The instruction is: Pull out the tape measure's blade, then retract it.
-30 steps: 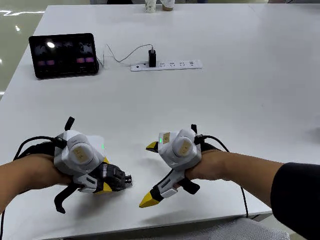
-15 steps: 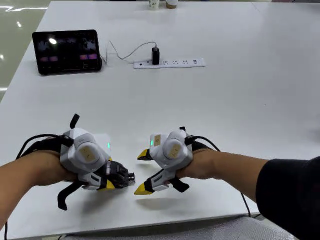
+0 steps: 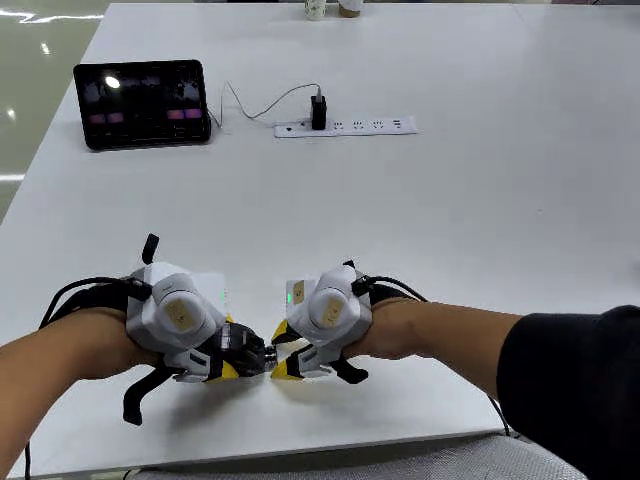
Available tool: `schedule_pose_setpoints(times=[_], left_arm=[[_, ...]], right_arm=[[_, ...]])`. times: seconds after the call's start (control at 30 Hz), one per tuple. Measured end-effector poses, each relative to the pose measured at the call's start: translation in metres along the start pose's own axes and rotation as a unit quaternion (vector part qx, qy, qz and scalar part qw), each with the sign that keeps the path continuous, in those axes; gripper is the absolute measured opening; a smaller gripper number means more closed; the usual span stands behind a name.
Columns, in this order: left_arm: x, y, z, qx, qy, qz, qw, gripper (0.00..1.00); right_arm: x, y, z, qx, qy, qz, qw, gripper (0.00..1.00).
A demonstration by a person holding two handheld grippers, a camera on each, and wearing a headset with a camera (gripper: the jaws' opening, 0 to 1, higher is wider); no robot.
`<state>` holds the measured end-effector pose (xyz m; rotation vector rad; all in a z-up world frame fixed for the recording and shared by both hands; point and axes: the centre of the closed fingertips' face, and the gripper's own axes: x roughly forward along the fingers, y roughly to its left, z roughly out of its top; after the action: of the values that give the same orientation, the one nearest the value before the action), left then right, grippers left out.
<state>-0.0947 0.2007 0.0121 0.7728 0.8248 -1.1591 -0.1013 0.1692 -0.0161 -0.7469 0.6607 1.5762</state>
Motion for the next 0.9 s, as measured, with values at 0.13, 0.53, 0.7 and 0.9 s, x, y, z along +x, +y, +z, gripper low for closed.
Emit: schedule_pose_setpoints(times=[0.13, 0.53, 0.7, 0.9], left_arm=[[0.0002, 0.0005, -0.0006, 0.002, 0.002, 0.0, 1.0, 0.32], [0.001, 0.0004, -0.0003, 0.008, 0.002, 0.001, 1.0, 0.32], [-0.0001, 0.0011, -0.0011, 0.005, -0.004, 0.001, 1.0, 0.32], [-0.0003, 0.0008, -0.0012, -0.001, -0.008, 0.002, 1.0, 0.32]], right_arm=[[0.0016, -0.0019, 0.0014, -0.001, 0.0, 0.012, 0.9999, 0.17], [0.0038, -0.0026, 0.0069, 0.003, -0.014, 0.009, 0.9999, 0.11], [0.0036, -0.0015, 0.0071, -0.016, -0.014, 0.009, 0.9997, 0.11], [0.0004, -0.0008, 0.0038, -0.015, -0.016, 0.011, 0.9997, 0.11]])
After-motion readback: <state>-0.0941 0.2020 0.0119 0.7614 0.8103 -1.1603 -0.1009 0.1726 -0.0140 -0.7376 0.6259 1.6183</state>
